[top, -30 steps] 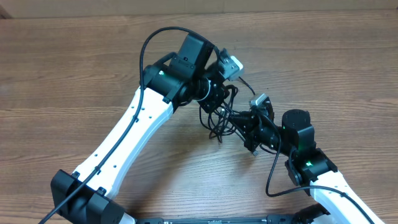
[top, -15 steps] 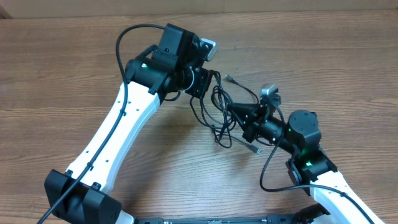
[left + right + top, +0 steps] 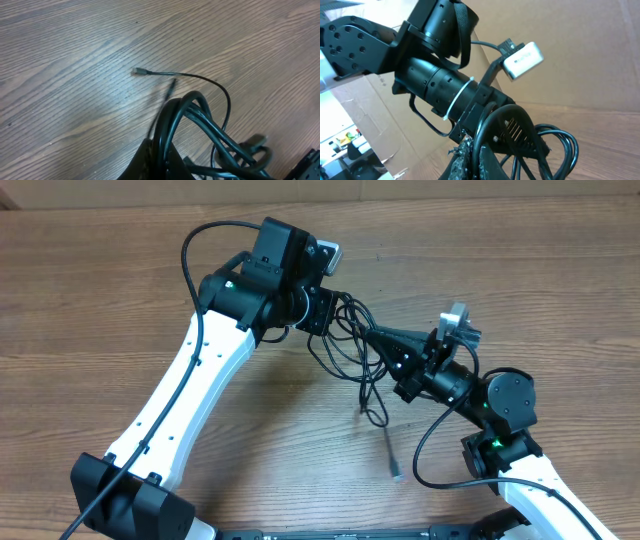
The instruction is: Untangle cables
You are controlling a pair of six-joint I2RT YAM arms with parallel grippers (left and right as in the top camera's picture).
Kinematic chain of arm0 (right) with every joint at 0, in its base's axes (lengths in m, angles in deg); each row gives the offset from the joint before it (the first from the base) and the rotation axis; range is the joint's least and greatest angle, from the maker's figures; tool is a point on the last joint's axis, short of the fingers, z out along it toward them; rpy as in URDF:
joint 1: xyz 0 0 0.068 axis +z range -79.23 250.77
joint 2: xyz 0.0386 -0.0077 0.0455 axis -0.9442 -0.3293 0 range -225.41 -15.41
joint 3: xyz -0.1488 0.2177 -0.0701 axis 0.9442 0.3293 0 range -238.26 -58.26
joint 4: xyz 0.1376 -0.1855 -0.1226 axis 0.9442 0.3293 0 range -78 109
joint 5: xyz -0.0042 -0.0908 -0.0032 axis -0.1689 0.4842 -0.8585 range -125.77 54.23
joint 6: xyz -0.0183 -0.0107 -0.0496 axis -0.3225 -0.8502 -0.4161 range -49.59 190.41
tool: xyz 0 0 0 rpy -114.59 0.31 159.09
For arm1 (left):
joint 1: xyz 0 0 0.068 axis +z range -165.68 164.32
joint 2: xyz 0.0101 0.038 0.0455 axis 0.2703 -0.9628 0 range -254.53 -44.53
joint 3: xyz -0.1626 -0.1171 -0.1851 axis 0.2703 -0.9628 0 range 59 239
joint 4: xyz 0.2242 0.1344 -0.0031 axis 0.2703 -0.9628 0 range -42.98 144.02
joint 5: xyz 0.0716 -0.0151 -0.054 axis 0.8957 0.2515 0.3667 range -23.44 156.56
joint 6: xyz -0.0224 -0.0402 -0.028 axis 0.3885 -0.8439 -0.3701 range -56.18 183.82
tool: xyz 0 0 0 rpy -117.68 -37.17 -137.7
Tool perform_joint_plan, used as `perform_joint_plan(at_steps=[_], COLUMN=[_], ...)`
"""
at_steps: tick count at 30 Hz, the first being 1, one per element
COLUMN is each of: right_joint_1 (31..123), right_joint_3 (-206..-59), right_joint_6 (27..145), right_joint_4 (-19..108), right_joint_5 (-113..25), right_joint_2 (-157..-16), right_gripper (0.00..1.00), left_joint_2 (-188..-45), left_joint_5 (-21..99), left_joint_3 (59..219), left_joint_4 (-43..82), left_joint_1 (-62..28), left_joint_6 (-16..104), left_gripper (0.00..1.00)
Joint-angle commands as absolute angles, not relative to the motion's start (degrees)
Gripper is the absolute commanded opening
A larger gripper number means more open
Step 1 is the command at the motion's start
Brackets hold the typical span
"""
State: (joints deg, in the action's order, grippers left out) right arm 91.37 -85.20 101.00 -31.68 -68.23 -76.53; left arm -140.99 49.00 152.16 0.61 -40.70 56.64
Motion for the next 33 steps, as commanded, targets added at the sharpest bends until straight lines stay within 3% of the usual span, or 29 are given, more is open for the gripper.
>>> perform_joint_plan(at_steps=[1,14,26,31,33], right_joint_1=[90.1,80.3,80.0,80.0,80.0], right_joint_3=[-85.7,-85.7,-85.7,-85.7,-85.7], right_joint_6=[102.1,103.4,103.4,103.4,103.4], right_joint_4=[-32.4,-20.2,8.2,10.5,10.4], right_joint_5=[-68.5,-68.5,-63.7,-64.3,-64.6], right_joint_2=[-75.9,-75.9,-76.0,-76.0,-76.0], right_gripper=[0.04,0.04,0.04,0.04,0.09], left_joint_2=[-140.8,-140.8,-140.8,-140.8,-140.8], left_joint_5=[51.9,56.9,58.2,58.2,58.2], left_joint_3=[153.3,153.3,153.3,153.3,153.3], left_joint_4=[0.1,-2.4,-2.5,-2.6,-2.6], left_joint_1=[-40.2,-36.0,-35.2,-35.2,-35.2], left_joint_6=[56.0,49.3,31.8,31.9,31.9], left_gripper=[0.04,0.04,0.04,0.04,0.05])
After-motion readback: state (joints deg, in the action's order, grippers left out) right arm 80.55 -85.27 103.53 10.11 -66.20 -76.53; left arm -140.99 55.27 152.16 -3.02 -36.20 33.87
